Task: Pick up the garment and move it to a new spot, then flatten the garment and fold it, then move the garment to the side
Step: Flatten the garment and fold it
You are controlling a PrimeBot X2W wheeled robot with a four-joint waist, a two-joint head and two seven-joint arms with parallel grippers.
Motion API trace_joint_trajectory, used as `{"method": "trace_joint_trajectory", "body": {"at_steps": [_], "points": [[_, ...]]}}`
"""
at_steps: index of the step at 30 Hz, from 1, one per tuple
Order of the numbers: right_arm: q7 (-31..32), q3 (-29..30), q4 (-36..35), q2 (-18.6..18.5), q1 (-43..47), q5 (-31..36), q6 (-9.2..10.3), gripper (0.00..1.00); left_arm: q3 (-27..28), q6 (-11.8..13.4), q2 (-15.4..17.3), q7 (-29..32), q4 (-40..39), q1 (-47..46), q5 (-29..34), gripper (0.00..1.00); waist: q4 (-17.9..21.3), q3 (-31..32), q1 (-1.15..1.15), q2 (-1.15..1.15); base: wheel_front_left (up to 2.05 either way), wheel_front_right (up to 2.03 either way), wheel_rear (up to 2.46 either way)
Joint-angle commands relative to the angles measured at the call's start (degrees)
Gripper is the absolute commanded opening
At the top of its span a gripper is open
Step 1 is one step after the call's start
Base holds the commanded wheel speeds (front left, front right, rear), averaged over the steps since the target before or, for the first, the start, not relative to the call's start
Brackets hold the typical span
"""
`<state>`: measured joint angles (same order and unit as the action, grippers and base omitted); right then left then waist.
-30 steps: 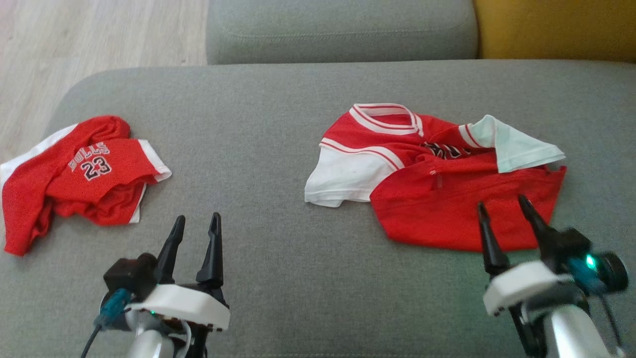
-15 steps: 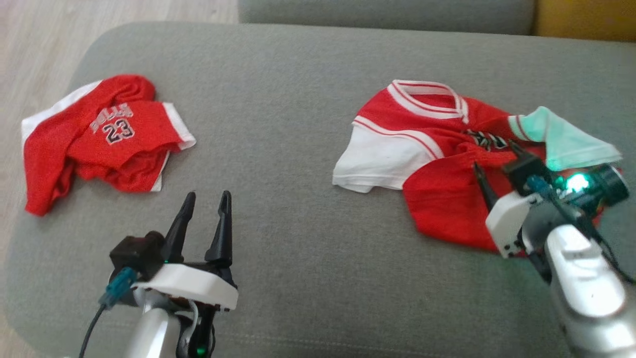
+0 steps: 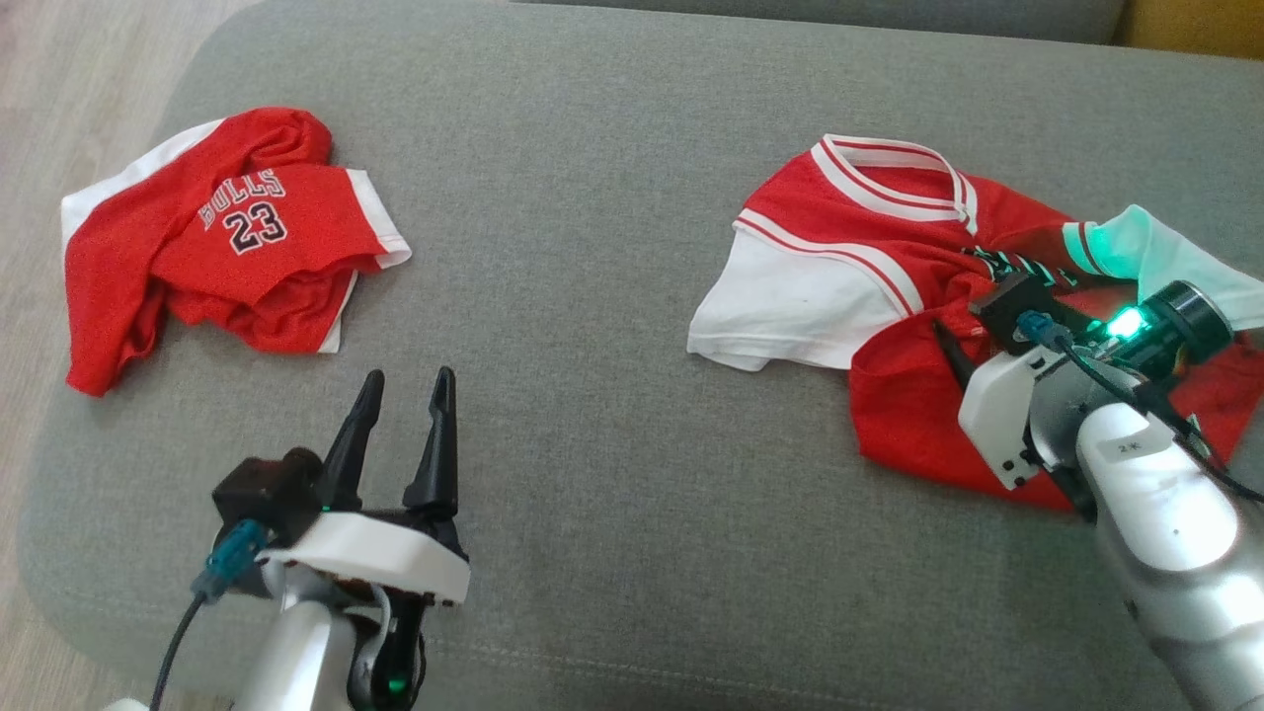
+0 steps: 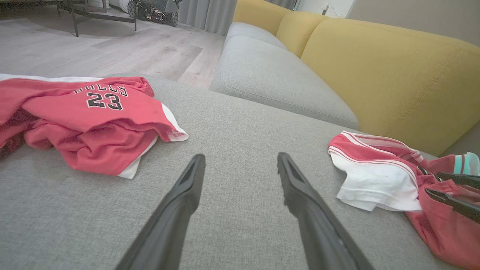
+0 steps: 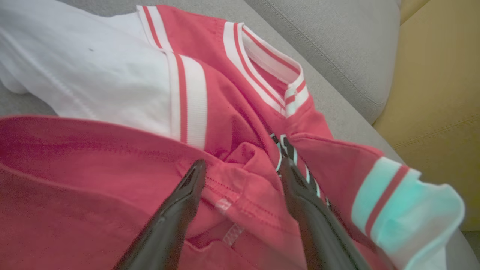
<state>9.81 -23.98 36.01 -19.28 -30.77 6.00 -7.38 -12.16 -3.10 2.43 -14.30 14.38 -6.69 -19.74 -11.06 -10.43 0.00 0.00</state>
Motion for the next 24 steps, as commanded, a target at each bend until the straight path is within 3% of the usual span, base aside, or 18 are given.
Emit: {"method": "trace_joint_trajectory", "body": {"at_steps": [1, 2, 4, 5, 14, 20, 24], "points": [[0.50, -1.41, -0.98, -0.94, -1.83, -1.10, -0.11, 1.00, 2.03, -0.16, 0.44, -0.70, -1.59, -2.86, 0.05, 1.00, 0.19, -0.01, 0.00, 0.00, 0.00, 0.00, 0.00], [0.82, -1.84, -0.69, -0.94, -1.92, -1.80, -0.11, 0.61, 2.02, -0.14, 0.44, -0.70, -1.55, -2.95, 0.06, 1.00, 0.29, 0.01, 0.00, 0.00, 0.00, 0.00, 0.00], [1.19, -2.67, -0.45, -1.07, -2.15, -2.81, -0.11, 0.07, 1.95, -0.11, 0.44, -0.70, -1.48, -3.10, 0.07, 1.00, 0.50, 0.10, 0.00, 0.00, 0.00, 0.00, 0.00], [1.13, -3.00, -0.49, -1.14, -2.27, -3.21, -0.11, 0.00, 1.91, -0.09, 0.44, -0.70, -1.45, -3.16, 0.07, 1.00, 0.61, 0.14, 0.00, 0.00, 0.00, 0.00, 0.00], [-2.41, -0.92, -4.20, 0.22, -1.92, -3.90, -0.11, 0.00, 2.09, -0.04, 0.44, -0.70, -0.80, -2.73, 0.29, 1.00, 1.76, 1.73, 0.00, 0.00, 0.00, 0.00, 0.00], [-8.96, 2.26, -11.39, 3.89, -3.71, -1.98, -0.11, 0.00, 2.39, 0.18, 0.44, -0.70, -0.76, -2.07, 0.42, 1.00, 2.84, 3.78, 0.00, 0.00, 0.00, 0.00, 0.00], [-12.90, -1.26, -15.47, 7.03, -3.32, -5.19, -0.11, 0.00, 2.62, 0.46, 0.44, -0.70, -0.89, -1.37, 0.45, 1.00, 3.78, 5.16, 0.00, 0.00, 0.00, 0.00, 0.00]]}}
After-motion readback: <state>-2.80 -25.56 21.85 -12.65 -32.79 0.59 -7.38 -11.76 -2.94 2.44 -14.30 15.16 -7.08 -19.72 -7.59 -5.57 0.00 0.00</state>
